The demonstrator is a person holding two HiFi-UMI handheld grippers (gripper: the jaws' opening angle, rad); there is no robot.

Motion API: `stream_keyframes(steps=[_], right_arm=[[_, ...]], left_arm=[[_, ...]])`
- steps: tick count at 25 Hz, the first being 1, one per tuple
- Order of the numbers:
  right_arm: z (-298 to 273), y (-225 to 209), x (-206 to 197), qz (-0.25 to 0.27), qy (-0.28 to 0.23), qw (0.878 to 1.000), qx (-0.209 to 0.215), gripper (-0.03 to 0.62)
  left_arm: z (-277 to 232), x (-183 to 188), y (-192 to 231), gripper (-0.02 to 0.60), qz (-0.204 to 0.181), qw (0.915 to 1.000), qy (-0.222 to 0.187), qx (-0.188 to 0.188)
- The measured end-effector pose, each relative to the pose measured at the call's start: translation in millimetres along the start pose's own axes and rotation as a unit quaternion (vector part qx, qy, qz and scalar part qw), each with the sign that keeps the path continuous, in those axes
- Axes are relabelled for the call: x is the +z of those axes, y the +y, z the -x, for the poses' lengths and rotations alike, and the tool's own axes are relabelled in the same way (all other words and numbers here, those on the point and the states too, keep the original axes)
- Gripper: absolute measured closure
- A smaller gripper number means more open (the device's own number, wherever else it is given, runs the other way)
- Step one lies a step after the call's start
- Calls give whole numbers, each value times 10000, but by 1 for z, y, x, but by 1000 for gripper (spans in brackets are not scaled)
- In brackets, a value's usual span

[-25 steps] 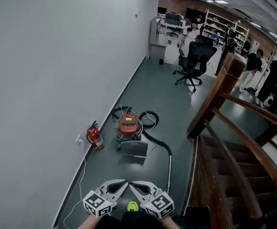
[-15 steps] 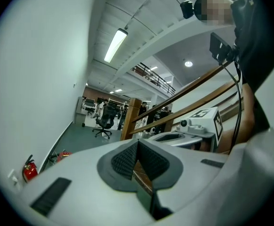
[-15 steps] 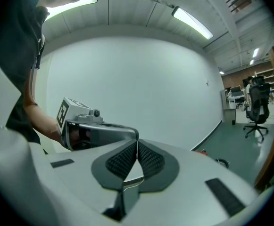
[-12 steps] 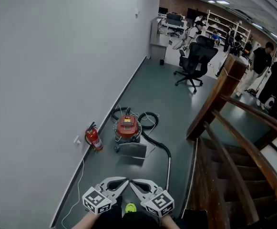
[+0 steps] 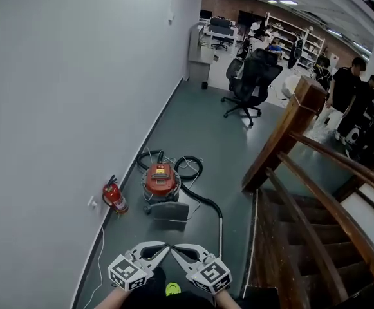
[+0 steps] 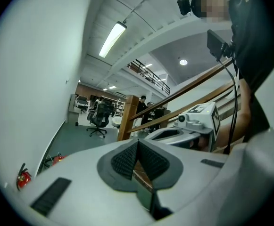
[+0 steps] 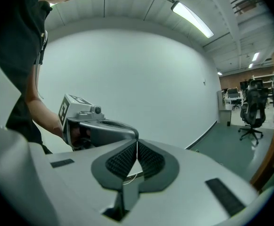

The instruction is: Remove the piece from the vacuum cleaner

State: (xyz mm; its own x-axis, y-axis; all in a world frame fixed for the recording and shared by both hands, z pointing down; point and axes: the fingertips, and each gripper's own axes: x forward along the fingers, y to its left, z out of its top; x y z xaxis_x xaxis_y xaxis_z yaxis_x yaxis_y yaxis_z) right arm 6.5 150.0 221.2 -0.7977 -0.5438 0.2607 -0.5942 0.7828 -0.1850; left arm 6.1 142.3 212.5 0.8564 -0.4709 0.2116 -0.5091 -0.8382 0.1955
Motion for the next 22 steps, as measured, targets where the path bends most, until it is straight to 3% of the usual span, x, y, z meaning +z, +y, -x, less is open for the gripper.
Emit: stream_keyframes(steps=[13, 22], right_arm=[[-72, -80, 30, -84, 199, 9996, -204, 577], [-113, -121, 36, -55, 407, 9982, -442, 577]], left_arm=[[-44, 31, 99, 572, -56, 9994, 95, -338], [-59, 37, 145, 571, -225, 9981, 229, -535]])
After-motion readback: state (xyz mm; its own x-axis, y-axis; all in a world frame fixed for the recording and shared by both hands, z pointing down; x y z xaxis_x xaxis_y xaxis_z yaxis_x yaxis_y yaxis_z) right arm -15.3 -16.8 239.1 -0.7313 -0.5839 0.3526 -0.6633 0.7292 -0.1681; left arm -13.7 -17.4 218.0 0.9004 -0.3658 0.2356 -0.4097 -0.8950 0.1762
